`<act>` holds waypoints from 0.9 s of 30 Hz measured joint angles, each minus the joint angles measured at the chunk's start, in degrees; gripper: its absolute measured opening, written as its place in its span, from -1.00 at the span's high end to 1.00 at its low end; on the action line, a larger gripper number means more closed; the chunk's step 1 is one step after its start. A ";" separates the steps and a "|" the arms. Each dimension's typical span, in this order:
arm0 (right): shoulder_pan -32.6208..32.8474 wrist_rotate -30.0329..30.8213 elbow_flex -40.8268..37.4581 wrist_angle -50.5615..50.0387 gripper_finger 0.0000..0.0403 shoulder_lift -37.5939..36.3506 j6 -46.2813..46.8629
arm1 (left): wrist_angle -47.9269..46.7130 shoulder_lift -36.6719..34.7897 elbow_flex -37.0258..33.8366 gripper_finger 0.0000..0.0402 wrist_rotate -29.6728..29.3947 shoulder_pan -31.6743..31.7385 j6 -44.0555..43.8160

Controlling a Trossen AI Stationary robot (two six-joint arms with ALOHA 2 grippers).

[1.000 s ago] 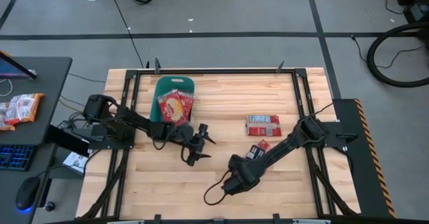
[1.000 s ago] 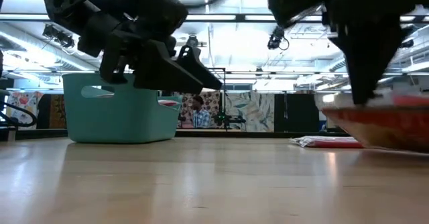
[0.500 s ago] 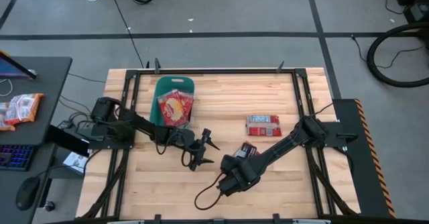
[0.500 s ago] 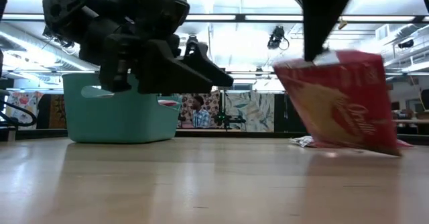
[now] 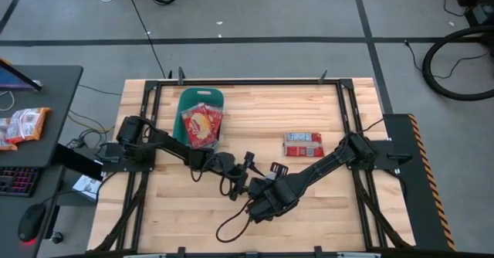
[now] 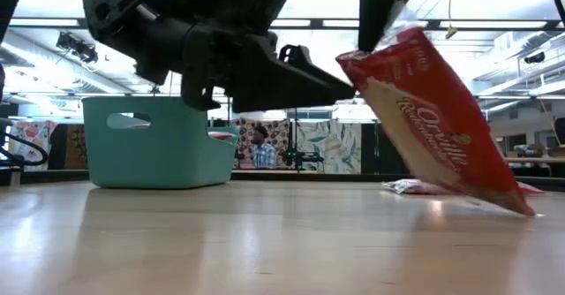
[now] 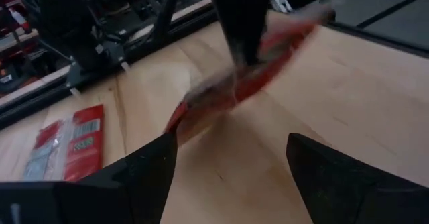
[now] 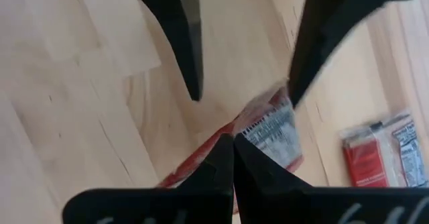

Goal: Sort popcorn bags into baskets
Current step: Put the red popcorn bag into the green bin

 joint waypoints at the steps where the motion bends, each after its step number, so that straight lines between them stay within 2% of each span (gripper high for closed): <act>1: -0.05 -0.19 0.00 0.22 1.00 0.00 -0.14 | -0.15 0.00 0.39 -0.42 0.01 0.00 0.04; 5: -0.10 -1.59 0.00 -0.47 1.00 0.00 0.15 | -1.23 -0.02 1.06 -0.37 -4.90 0.05 -0.71; 14: 0.05 -1.59 0.00 0.93 1.00 0.00 -0.54 | -1.72 -0.04 1.06 -0.28 -6.05 0.01 0.62; 17: 0.05 -1.57 0.00 2.05 1.00 0.00 -1.88 | -1.04 -0.04 1.06 -0.26 -4.74 -0.11 1.52; 21: 0.05 -1.41 0.00 2.13 1.00 0.00 -2.65 | 1.04 -0.09 1.06 -0.19 1.52 -0.28 3.37; 27: 0.08 0.02 0.00 2.11 0.98 -0.61 -2.73 | 1.02 -0.09 1.06 0.19 2.95 -0.63 5.59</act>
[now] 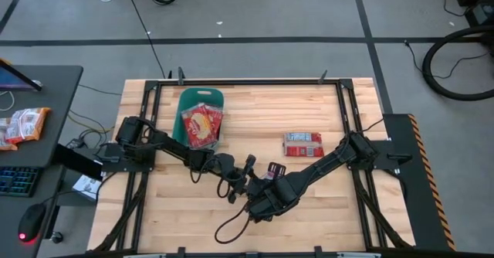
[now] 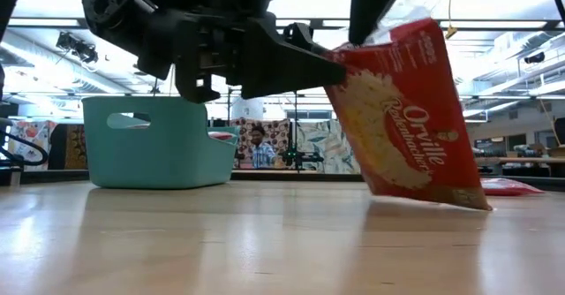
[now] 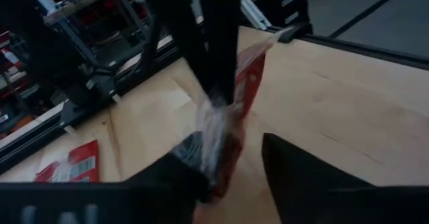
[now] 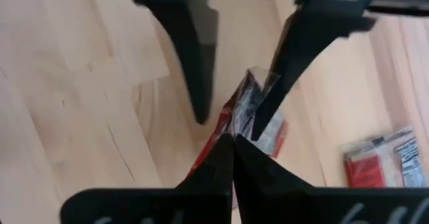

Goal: Sort popcorn bags into baskets
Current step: Put the red popcorn bag into the green bin

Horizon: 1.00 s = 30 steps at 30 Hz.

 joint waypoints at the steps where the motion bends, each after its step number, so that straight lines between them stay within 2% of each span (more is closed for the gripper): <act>1: -0.01 0.39 0.00 0.25 0.97 -0.12 -0.02 | 0.00 0.00 0.00 0.27 -0.02 0.02 -0.02; 10: -0.01 0.72 0.00 1.23 0.90 -0.71 1.30 | 0.24 -0.13 0.02 0.93 -1.11 0.15 -1.74; 16: 0.37 4.01 0.02 -1.19 0.70 -3.57 2.99 | -4.01 -3.57 0.03 0.90 -1.62 1.10 -7.11; 24: 2.58 17.82 0.09 -3.78 0.43 -10.30 3.23 | -21.91 -14.53 0.04 0.93 -0.61 3.88 -19.62; 30: 4.48 28.02 0.04 -10.83 0.37 -11.35 9.09 | -33.86 -27.36 0.00 0.92 -0.01 7.37 -29.83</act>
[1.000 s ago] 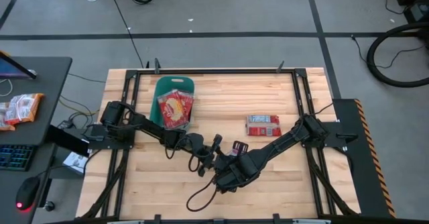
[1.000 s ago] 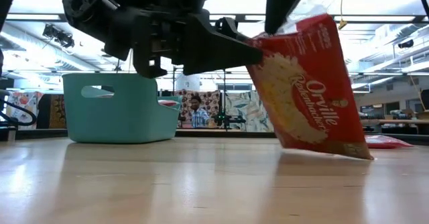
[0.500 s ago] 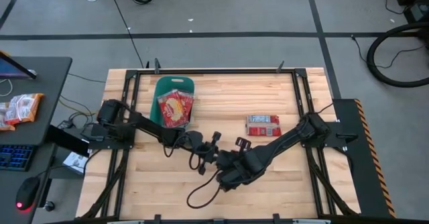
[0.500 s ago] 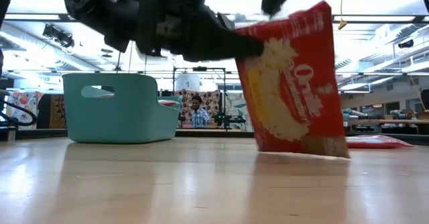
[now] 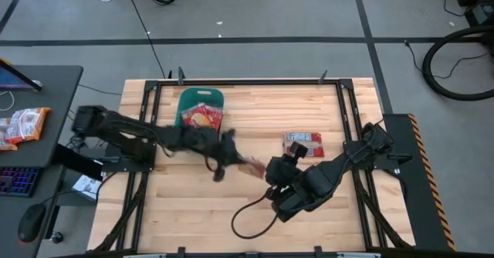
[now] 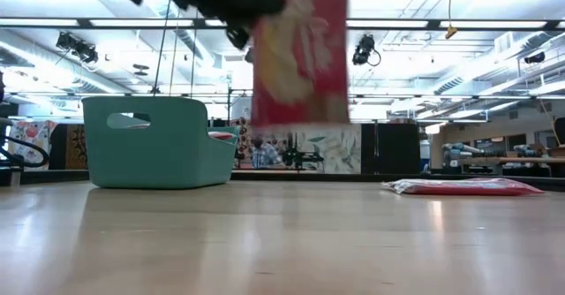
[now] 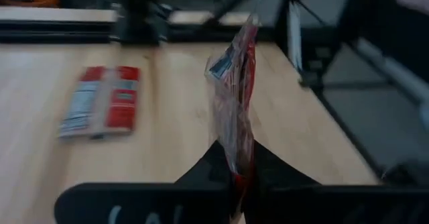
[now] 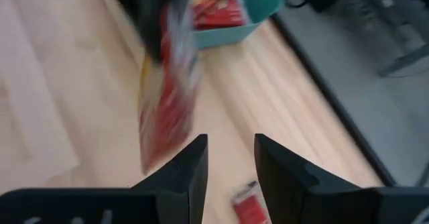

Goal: Sort popcorn bags into baskets
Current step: Put the red popcorn bag into the green bin

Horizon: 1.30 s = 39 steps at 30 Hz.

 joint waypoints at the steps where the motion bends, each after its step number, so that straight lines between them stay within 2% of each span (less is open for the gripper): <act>1: 0.27 1.20 -0.39 -0.96 0.37 0.00 1.35 | -1.70 -2.37 0.00 0.92 0.00 1.02 -1.43; 7: 1.40 6.52 -8.73 0.17 0.37 0.09 6.69 | -12.13 -16.30 0.00 0.92 0.28 9.59 -8.05; 12: 1.37 7.08 -17.01 4.72 0.37 0.17 8.70 | -22.50 -23.82 0.00 0.92 5.33 20.62 -11.31; 15: 1.37 7.80 -20.42 7.23 0.37 0.17 8.70 | -28.44 -26.36 0.00 0.92 9.83 28.13 -12.33; 19: 1.47 12.55 -23.25 8.22 0.37 0.17 11.40 | -36.63 -26.74 0.00 0.92 15.17 37.91 -12.52; 24: 1.43 16.89 -25.84 11.23 0.37 0.17 14.90 | -42.41 -26.69 0.00 0.91 24.39 46.35 -12.48; 27: 1.42 16.31 -27.41 15.33 0.37 0.17 14.48 | -44.62 -26.69 0.00 0.91 27.58 49.63 -12.12; 30: 1.43 15.59 -29.09 19.56 0.38 0.17 13.00 | -47.83 -26.65 -0.29 0.91 28.15 50.46 -10.96; 35: 1.92 15.64 -31.00 24.51 0.38 0.17 12.79 | -53.69 -26.65 -0.39 0.91 23.59 50.39 -8.88; 39: 2.02 15.72 -31.61 27.41 0.38 0.17 12.68 | -54.17 -26.35 -0.39 0.91 23.07 49.66 -9.02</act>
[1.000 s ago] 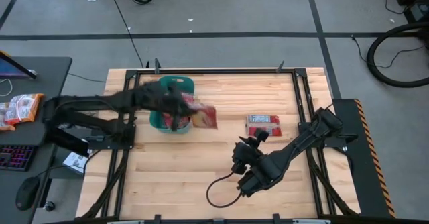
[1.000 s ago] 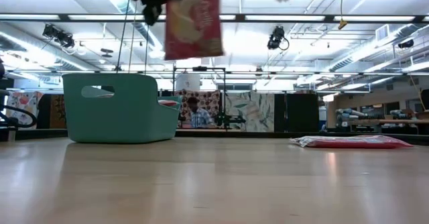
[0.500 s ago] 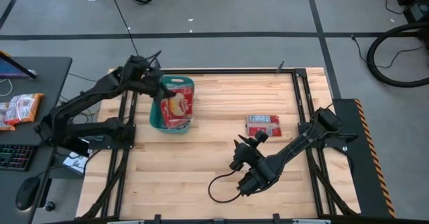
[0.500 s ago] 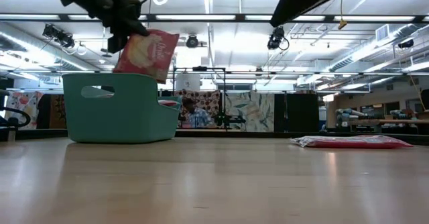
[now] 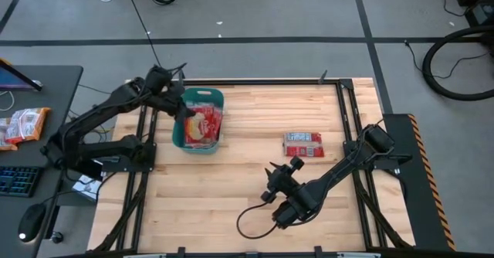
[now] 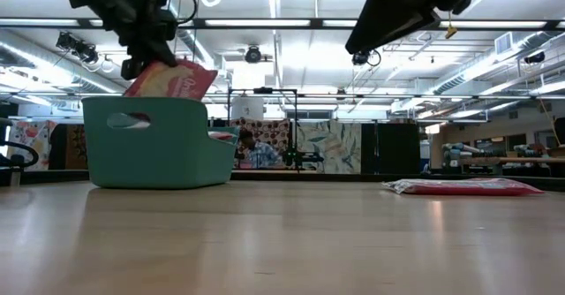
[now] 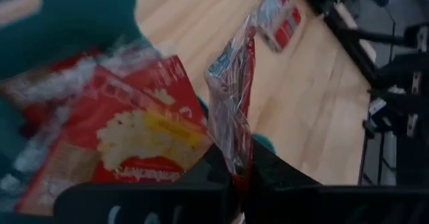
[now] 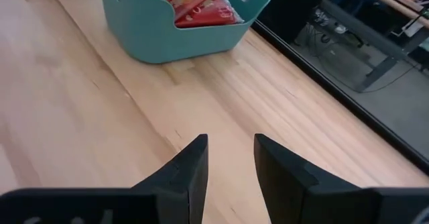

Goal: Sort popcorn bags into baskets
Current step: Put the red popcorn bag into the green bin

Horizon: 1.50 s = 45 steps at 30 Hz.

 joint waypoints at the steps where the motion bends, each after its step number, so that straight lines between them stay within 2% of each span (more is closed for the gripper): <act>1: 0.00 0.02 -0.18 0.72 0.38 0.00 -0.03 | -0.64 0.27 0.00 0.91 -0.37 -0.19 0.14; 4: 0.00 0.06 -0.41 2.52 0.38 0.00 -0.72 | -3.52 0.45 -0.02 0.90 -4.52 0.48 1.50; 7: 0.00 -0.11 -0.50 4.20 0.38 0.00 -2.39 | -4.29 0.56 -0.02 0.80 -9.59 0.95 1.93; 11: 0.00 -0.17 -0.50 6.38 0.38 0.00 -4.50 | -4.23 0.62 -0.02 0.54 -14.20 0.92 3.41; 16: 0.00 -0.59 -0.50 7.28 0.38 0.00 -5.44 | -4.61 0.62 0.51 0.16 -15.57 0.92 7.46; 21: -0.02 -1.68 -0.50 7.09 0.38 0.00 -5.83 | -5.78 0.64 6.27 -0.07 -22.84 0.90 11.15; 23: -0.28 -3.07 -0.50 6.00 0.38 0.00 -5.99 | -5.17 0.62 9.06 -0.10 -20.82 0.33 12.69; 25: -0.72 -5.00 -0.50 3.06 0.38 0.00 -4.69 | -3.46 0.55 10.92 -0.09 -15.32 -1.24 13.35; 27: -1.39 -7.28 -0.50 -1.64 0.40 0.00 -1.83 | -0.90 0.52 11.12 -0.07 -9.50 -3.78 13.14; 29: -2.08 -9.41 -0.50 -6.72 0.42 0.00 1.21 | 1.39 0.55 10.40 -0.04 -7.34 -7.24 13.00; 36: -4.95 -20.31 -0.50 -19.02 0.50 -0.05 3.57 | 11.30 0.64 3.78 0.02 -10.70 -19.21 9.23; 40: -8.06 -27.27 -1.49 -18.85 0.58 -0.63 -2.87 | 17.76 0.98 -0.87 0.02 -11.71 -24.20 8.76; 45: -12.89 -32.53 -6.81 -14.84 0.71 -5.15 -10.38 | 22.58 1.33 -4.00 0.02 -14.75 -28.82 7.39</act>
